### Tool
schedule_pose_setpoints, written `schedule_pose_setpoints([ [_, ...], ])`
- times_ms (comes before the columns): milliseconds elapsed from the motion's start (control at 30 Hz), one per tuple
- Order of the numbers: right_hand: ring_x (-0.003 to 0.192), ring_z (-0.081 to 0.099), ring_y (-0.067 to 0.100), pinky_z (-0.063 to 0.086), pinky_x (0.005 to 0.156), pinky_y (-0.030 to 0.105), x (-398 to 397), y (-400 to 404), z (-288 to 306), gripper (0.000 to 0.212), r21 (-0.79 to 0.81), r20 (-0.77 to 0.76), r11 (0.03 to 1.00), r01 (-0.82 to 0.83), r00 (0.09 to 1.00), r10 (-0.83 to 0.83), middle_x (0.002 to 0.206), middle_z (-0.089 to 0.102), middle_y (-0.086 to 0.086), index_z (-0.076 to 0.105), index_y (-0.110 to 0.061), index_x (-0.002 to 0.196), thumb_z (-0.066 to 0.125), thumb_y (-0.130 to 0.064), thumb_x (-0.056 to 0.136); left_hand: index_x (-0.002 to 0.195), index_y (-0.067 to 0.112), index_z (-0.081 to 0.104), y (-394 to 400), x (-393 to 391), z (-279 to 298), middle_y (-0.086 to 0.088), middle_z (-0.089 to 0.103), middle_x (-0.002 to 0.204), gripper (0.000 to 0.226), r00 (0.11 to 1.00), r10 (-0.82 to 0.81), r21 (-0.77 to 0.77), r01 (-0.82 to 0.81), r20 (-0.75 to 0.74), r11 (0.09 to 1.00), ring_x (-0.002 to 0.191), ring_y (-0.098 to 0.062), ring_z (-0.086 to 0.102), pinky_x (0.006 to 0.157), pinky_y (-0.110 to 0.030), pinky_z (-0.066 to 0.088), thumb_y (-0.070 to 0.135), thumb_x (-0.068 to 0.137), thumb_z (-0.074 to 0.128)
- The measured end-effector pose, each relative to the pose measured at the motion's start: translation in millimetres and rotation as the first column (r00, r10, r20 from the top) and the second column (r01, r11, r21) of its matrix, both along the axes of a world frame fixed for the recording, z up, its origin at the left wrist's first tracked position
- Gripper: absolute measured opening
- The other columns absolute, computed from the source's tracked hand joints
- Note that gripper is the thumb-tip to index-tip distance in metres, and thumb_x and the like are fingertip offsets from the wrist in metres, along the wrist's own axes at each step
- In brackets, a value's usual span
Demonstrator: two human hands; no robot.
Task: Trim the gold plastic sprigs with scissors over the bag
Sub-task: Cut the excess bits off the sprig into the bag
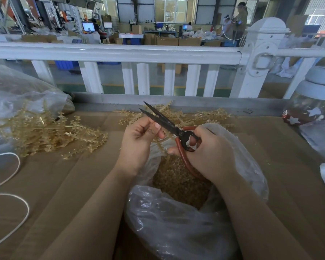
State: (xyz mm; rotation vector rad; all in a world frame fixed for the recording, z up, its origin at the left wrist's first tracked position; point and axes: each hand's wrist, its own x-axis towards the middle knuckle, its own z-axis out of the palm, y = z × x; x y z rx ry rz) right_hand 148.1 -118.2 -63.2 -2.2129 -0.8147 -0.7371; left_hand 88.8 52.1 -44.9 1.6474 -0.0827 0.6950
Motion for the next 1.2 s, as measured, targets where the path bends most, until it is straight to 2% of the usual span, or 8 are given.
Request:
schedule_pose_setpoints([
  [133, 0.072, 0.061, -0.002, 0.041, 0.052, 0.012, -2, 1, 4, 0.066, 0.113, -0.238, 0.993, 0.021, 0.971, 0.007, 0.067, 0.063, -0.016, 0.055, -0.032, 0.074, 0.052, -0.096, 0.058, 0.094, 0.012, 0.069, 0, 0, -1, -0.005, 0.06, 0.069, 0.018, 1.0, 0.008, -0.03, -0.008, -0.028, 1.0, 0.069, -0.01, 0.058, 0.082, -0.03, 0.05, 0.004, 0.098, 0.054],
  [200, 0.082, 0.059, -0.014, 0.041, 0.054, 0.01, -3, 1, 7, 0.051, 0.206, -0.329, 0.978, -0.014, 0.941, 0.083, 0.082, 0.064, -0.033, 0.06, -0.037, 0.076, 0.063, -0.086, 0.061, 0.094, 0.012, 0.07, 1, 1, -1, -0.004, 0.061, 0.069, 0.017, 0.999, 0.011, -0.015, -0.012, -0.041, 1.0, 0.071, -0.01, 0.06, 0.084, -0.03, 0.049, 0.006, 0.099, 0.055],
  [400, 0.066, 0.065, -0.006, 0.044, 0.05, 0.006, -2, 1, 13, 0.018, 0.305, -0.459, 0.945, -0.12, 0.851, 0.256, 0.071, 0.068, -0.025, 0.067, -0.032, 0.074, 0.082, -0.038, 0.079, 0.078, 0.022, 0.067, -2, 2, -1, -0.013, 0.068, 0.077, 0.028, 0.998, 0.002, 0.071, 0.002, -0.058, 0.997, 0.09, -0.018, 0.066, 0.083, -0.021, 0.047, 0.007, 0.099, 0.057],
  [567, 0.053, 0.064, 0.0, 0.043, 0.046, 0.009, 0, 3, 12, 0.015, 0.32, -0.556, 0.938, -0.135, 0.774, 0.301, 0.059, 0.067, -0.017, 0.067, -0.026, 0.075, 0.077, -0.025, 0.086, 0.1, 0.014, 0.07, -4, 3, -4, -0.003, 0.071, 0.08, 0.01, 0.993, -0.102, -0.009, 0.102, -0.063, 0.995, 0.092, -0.011, 0.069, 0.084, -0.016, 0.049, 0.016, 0.094, 0.063],
  [700, 0.056, 0.064, -0.002, 0.044, 0.048, 0.007, 1, 2, 14, 0.013, 0.412, -0.564, 0.906, -0.099, 0.753, 0.339, 0.063, 0.069, -0.013, 0.068, -0.025, 0.076, 0.076, -0.022, 0.087, 0.126, 0.018, 0.058, 1, 5, -8, -0.003, 0.068, 0.094, 0.06, 0.993, -0.085, -0.14, 0.074, -0.076, 0.987, 0.095, -0.012, 0.068, 0.081, -0.019, 0.052, 0.032, 0.073, 0.081],
  [800, 0.06, 0.066, 0.002, 0.053, 0.056, 0.014, 1, -1, 17, 0.01, 0.493, -0.558, 0.869, -0.037, 0.753, 0.348, 0.07, 0.071, -0.006, 0.071, -0.024, 0.078, 0.076, -0.024, 0.087, 0.13, 0.015, 0.052, 4, 6, -9, -0.001, 0.072, 0.093, 0.073, 0.98, -0.125, -0.209, 0.091, -0.155, 0.974, 0.089, -0.011, 0.07, 0.076, -0.019, 0.054, 0.022, 0.066, 0.085],
  [967, 0.053, 0.062, -0.001, 0.048, 0.053, 0.012, 1, -2, 25, 0.013, 0.582, -0.605, 0.812, 0.038, 0.687, 0.402, 0.059, 0.067, -0.014, 0.069, -0.026, 0.078, 0.074, -0.022, 0.09, 0.094, -0.006, 0.062, -5, 0, -6, -0.008, 0.069, 0.076, 0.023, 0.888, -0.447, -0.401, 0.372, -0.107, 0.837, 0.072, -0.017, 0.068, 0.072, -0.027, 0.057, -0.009, 0.073, 0.072],
  [1200, 0.045, 0.054, -0.006, 0.041, 0.047, 0.006, -6, -7, 31, 0.011, 0.564, -0.595, 0.825, -0.031, 0.678, 0.432, 0.051, 0.06, -0.016, 0.068, -0.021, 0.082, 0.071, -0.025, 0.092, 0.088, -0.008, 0.065, -6, -2, -1, -0.018, 0.067, 0.081, 0.015, 0.917, -0.372, -0.346, 0.305, -0.146, 0.887, 0.069, -0.019, 0.066, 0.071, -0.03, 0.058, 0.001, 0.078, 0.069],
])
